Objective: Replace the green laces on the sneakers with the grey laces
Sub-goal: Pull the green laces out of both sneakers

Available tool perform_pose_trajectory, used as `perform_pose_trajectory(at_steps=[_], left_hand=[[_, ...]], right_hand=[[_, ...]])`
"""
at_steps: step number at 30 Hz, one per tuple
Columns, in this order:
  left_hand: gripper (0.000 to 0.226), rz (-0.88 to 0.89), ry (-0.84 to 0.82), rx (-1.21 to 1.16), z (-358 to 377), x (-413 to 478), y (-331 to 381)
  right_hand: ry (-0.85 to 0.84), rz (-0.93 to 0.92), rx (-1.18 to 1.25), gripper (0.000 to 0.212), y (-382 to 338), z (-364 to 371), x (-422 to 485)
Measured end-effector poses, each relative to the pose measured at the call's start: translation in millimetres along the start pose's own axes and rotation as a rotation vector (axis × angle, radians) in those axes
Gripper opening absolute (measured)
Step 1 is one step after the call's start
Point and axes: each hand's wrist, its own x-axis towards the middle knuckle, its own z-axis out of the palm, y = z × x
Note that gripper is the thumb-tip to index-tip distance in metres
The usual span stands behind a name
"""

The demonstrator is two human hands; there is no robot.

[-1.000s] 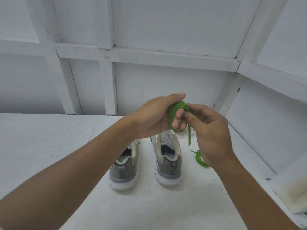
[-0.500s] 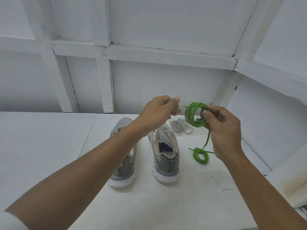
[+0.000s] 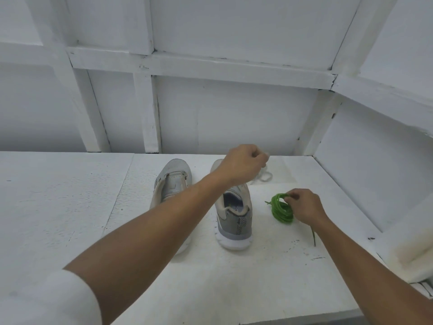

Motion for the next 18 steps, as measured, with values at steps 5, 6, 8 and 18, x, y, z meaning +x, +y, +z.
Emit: perform_pose_trajectory(at_steps=[5, 6, 8, 18], left_hand=[[0.03, -0.013, -0.004, 0.053, 6.0, 5.1, -6.5], [0.03, -0.013, -0.004, 0.057, 7.6, 6.1, -7.5], [0.03, -0.01, -0.009, 0.06, 9.1, 6.9, -8.3], [0.03, 0.015, -0.028, 0.095, 17.0, 9.6, -3.1]], right_hand=[[-0.107, -0.003, 0.038, 0.043, -3.7, 1.9, -2.2], [-0.152, 0.017, 0.027, 0.051, -4.3, 2.8, -0.9], [-0.257, 0.023, -0.119, 0.077, -4.9, 7.5, 3.0], [-0.163, -0.085, -0.26, 0.039, 2.6, 26.5, 7.8]])
